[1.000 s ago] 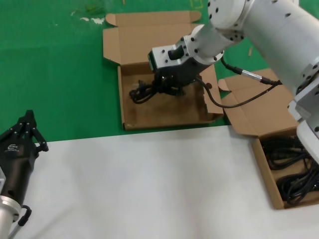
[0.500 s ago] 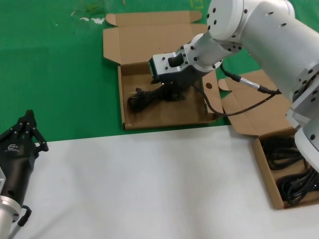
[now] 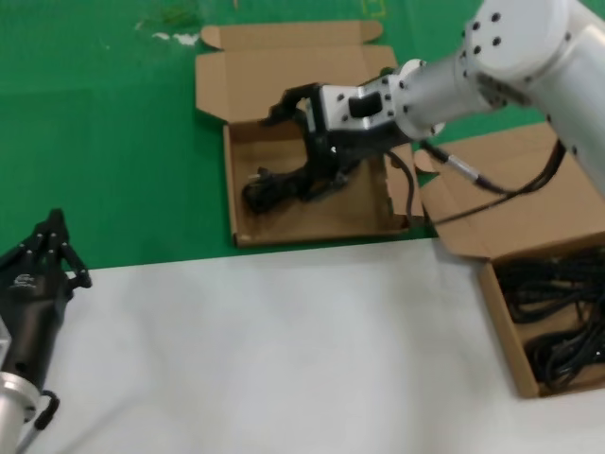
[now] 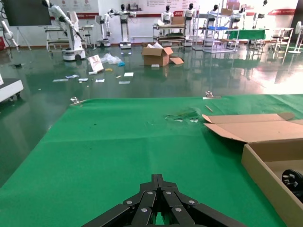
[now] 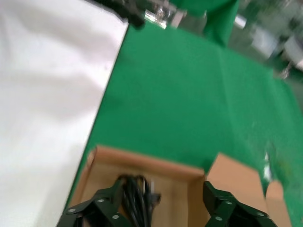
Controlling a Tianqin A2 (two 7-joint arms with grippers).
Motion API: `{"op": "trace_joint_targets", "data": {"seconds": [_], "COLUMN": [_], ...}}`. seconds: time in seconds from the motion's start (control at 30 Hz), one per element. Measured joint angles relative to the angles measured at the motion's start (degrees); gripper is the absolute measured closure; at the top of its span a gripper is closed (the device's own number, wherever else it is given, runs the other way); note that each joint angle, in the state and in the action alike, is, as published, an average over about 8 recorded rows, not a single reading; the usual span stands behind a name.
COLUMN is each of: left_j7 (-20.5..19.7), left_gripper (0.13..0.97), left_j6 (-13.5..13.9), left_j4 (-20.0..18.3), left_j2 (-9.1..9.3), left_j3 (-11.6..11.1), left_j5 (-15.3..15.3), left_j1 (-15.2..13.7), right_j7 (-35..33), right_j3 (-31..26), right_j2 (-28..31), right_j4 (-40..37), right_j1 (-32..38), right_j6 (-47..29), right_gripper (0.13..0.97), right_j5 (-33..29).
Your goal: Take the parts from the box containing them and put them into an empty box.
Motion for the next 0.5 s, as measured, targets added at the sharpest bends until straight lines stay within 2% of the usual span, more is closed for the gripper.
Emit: {"op": "trace_joint_targets", "data": {"seconds": [0.23, 0.37, 0.5], "left_j7": [0.0, 0.0, 0.0], "left_gripper": [0.957, 0.956, 0.948], "left_j6": [0.0, 0.0, 0.0], "left_j4": [0.0, 0.0, 0.0], "left_j2": [0.0, 0.0, 0.0], "left_j3": [0.0, 0.0, 0.0], "left_j5": [0.0, 0.0, 0.0], "left_j1": [0.0, 0.0, 0.0], "right_j7": [-1.7, -1.8, -1.8], "right_j3": [5.5, 6.1, 6.3], "right_j2": [5.2, 5.7, 5.7], "right_j4": [12.1, 13.4, 13.7], "right_j1": [-7.9, -8.9, -9.2], "right_j6": [0.8, 1.0, 1.3], "right_gripper": [0.417, 0.417, 0.336], "right_j5": [4.2, 4.6, 4.7]}}
